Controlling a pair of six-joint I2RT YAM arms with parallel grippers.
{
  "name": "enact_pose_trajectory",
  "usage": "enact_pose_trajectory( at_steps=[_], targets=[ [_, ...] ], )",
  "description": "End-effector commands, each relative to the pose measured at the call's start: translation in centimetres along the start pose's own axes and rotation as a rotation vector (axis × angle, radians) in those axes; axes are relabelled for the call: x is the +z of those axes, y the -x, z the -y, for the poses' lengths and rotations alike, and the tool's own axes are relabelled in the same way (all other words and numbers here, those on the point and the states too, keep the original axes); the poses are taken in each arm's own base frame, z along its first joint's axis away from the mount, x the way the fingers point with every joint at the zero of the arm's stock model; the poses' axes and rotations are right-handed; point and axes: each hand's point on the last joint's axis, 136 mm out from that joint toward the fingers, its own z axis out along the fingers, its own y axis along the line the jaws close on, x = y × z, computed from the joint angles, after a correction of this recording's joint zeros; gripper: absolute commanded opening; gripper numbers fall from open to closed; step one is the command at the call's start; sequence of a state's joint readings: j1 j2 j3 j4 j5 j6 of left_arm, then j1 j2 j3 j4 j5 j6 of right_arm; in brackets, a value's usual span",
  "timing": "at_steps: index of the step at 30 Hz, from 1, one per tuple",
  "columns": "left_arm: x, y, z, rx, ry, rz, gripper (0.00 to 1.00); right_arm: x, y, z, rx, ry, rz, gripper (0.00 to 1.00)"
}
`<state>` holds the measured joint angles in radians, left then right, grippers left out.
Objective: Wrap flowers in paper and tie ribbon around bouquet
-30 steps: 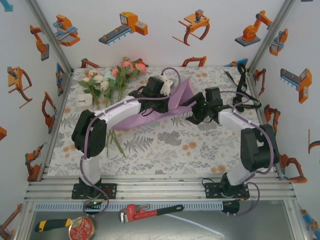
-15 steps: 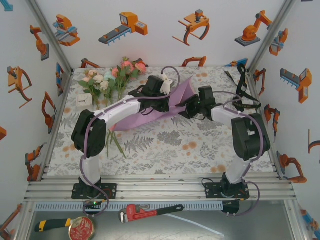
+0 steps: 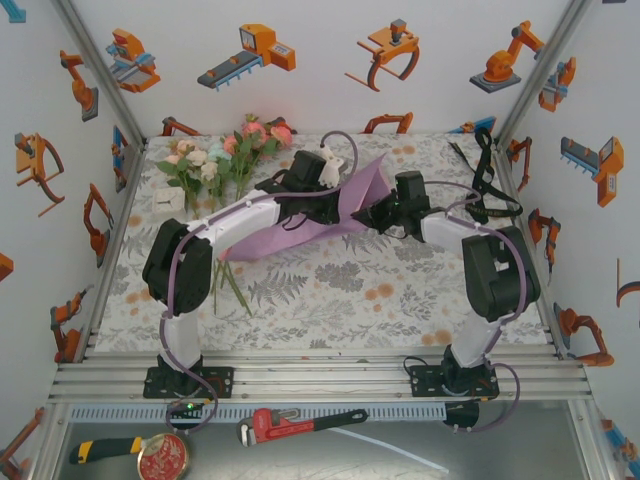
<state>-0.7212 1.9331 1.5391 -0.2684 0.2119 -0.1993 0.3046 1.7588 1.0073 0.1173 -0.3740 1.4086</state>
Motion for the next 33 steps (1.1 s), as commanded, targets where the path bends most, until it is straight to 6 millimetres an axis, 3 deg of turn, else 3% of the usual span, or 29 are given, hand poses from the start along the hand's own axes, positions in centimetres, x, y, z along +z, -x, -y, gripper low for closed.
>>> enact_pose_trajectory(
  at_steps=[1, 8, 11, 13, 16, 20, 23, 25, 30, 33],
  targets=[
    [-3.5, 3.2, 0.2, -0.082, -0.051, 0.086, 0.27, -1.3, 0.0, -1.2, -0.079, 0.016, 0.037, 0.0],
    [-9.4, 9.5, -0.5, -0.307, -0.187, 0.259, 0.29, -3.7, 0.2, -4.8, -0.321, 0.09, 0.092, 0.0],
    [-9.9, 11.1, -0.2, -0.329, -0.229, 0.279, 0.3, -4.8, 0.3, -5.7, -0.412, 0.099, 0.12, 0.0],
    [-9.2, 11.5, 0.6, -0.31, -0.269, 0.254, 0.35, -5.2, 0.3, -6.0, -0.445, 0.099, 0.127, 0.0],
    [-7.2, 10.6, 1.5, -0.209, -0.247, 0.18, 0.43, -5.5, 0.1, -6.3, -0.468, 0.1, 0.121, 0.0],
    [-4.1, 8.3, 1.6, 0.06, -0.112, 0.073, 0.59, -5.7, 0.0, -6.1, -0.483, 0.093, 0.122, 0.0],
    [-2.4, 6.4, -0.8, 0.13, 0.036, -0.025, 0.69, -5.9, 0.0, -5.5, -0.494, 0.065, 0.13, 0.0],
    [-1.6, 5.4, -3.7, 0.131, 0.16, -0.067, 0.76, -6.0, 0.0, -5.2, -0.494, 0.055, 0.133, 0.0],
    [1.0, 0.9, -7.2, -0.003, 0.148, -0.204, 0.73, -6.0, -0.1, -4.9, -0.493, 0.053, 0.127, 0.0],
    [0.3, 1.3, -7.2, 0.033, 0.146, -0.161, 0.74, -6.3, -0.1, -4.8, -0.509, 0.042, 0.128, 0.0]
  ],
)
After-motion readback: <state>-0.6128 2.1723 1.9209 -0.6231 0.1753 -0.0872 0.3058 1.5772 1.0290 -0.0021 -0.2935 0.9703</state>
